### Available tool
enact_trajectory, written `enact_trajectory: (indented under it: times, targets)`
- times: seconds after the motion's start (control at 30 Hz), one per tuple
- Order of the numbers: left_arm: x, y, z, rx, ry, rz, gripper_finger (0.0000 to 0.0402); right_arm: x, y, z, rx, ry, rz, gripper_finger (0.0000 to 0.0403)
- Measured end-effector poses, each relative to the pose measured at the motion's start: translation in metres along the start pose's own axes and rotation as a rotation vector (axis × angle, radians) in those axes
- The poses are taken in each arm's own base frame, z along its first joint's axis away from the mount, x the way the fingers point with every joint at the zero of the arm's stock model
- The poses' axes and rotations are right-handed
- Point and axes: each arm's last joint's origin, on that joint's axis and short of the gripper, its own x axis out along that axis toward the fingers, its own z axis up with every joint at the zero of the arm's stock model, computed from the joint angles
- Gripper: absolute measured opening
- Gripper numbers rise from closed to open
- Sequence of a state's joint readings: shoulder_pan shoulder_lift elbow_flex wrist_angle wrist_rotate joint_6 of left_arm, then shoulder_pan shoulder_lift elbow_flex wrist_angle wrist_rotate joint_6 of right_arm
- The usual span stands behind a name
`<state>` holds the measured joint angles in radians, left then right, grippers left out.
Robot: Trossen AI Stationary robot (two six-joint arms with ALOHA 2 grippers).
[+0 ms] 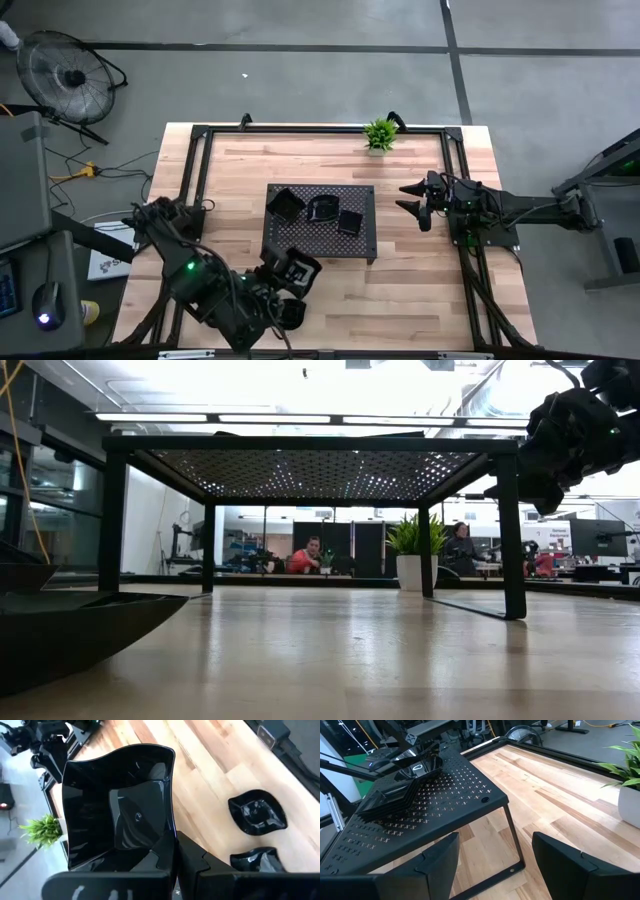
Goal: Pick & Place Mini shaped plates
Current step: Stack the right distorted square plate on top of the distorted square plates on the shelf
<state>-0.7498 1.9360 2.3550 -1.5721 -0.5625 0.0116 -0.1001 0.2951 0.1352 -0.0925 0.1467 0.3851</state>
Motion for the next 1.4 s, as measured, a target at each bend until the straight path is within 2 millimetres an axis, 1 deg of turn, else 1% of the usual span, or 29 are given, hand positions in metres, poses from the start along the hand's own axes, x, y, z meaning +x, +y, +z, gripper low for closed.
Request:
enact_trajectory:
  times: [0.3,0.6,0.8,0.93,1.13,1.23,1.4]
  targets:
    - [0.014,0.027,-0.003,0.072,0.037,-0.017,0.0001,0.0,0.0,0.0,0.0,0.0,0.0,0.0246]
    - [0.035,0.067,-0.012,0.115,0.095,-0.008,0.0001,0.0,0.0,0.0,0.0,0.0,0.0,0.0246]
    - [0.044,0.103,-0.027,0.089,0.125,-0.013,0.0001,0.0,0.0,0.0,0.0,0.0,-0.001,0.0246]
    - [0.052,0.129,-0.039,0.06,0.162,0.009,0.0001,0.0,0.0,0.0,0.0,0.0,0.0,0.0246]
    - [0.064,0.162,-0.057,0.008,0.207,0.007,0.0001,0.0,0.0,0.0,0.0,0.0,0.0,0.0246]
    - [0.07,0.173,-0.065,0.004,0.233,0.015,0.0001,0.0,0.0,0.0,0.0,0.0,-0.001,0.0246]
    - [0.086,0.18,-0.075,-0.007,0.29,-0.019,0.0001,0.0,0.0,0.0,0.0,0.0,-0.001,0.0246]
